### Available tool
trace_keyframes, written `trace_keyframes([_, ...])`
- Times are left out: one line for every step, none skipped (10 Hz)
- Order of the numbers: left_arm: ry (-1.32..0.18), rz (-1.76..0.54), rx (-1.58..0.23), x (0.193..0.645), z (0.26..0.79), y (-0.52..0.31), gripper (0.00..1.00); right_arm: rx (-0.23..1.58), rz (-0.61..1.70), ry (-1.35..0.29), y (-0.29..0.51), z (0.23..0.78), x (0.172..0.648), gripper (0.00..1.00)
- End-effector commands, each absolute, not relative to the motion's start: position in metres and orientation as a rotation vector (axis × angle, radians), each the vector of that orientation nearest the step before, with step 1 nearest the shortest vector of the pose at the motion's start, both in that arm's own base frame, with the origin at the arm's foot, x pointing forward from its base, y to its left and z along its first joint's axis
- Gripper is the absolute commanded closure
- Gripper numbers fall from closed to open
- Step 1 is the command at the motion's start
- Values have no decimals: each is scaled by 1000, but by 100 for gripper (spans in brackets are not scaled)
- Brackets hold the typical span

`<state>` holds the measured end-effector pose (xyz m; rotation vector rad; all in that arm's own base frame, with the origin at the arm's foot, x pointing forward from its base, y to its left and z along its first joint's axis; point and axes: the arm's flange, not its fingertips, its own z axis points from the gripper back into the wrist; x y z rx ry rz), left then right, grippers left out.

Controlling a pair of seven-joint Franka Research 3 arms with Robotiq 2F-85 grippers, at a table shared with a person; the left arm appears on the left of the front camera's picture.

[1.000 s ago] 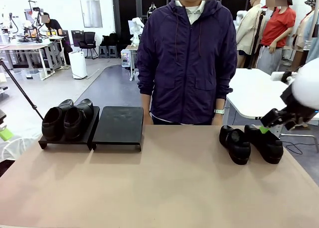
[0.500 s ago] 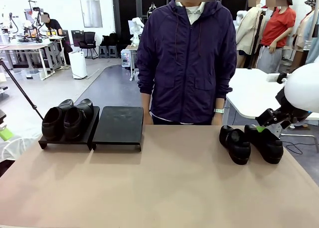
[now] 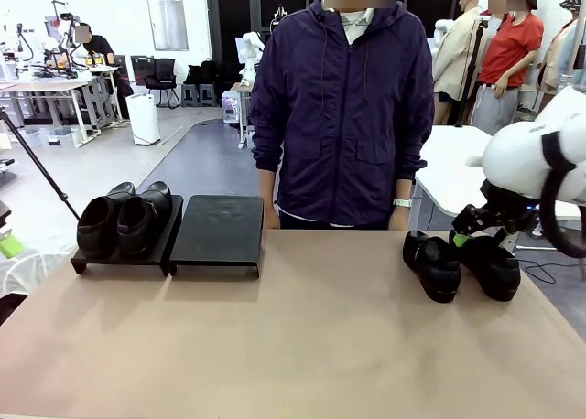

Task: Organize the shoes by placing them on the stand.
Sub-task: Pick up one Shoe and place it in the middle of the table.

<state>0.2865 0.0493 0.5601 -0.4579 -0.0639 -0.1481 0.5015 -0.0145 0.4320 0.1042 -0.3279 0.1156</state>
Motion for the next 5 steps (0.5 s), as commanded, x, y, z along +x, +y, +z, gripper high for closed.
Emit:
trace_keyframes([-52, -144, -459, 285, 562, 52, 0, 130, 91, -281, -13, 424, 536, 0])
trace_keyframes([-52, -144, -459, 285, 562, 52, 0, 134, 98, -257, -15, 410, 553, 0])
trace_keyframes([-52, -144, -459, 285, 562, 52, 0, 117, 77, -272, -18, 396, 569, 0])
trace_keyframes([-52, -144, -459, 285, 562, 52, 0, 97, 71, -298, -20, 386, 580, 0])
trace_keyframes([-52, -144, -459, 285, 562, 52, 0, 101, 72, -282, -22, 377, 588, 0])
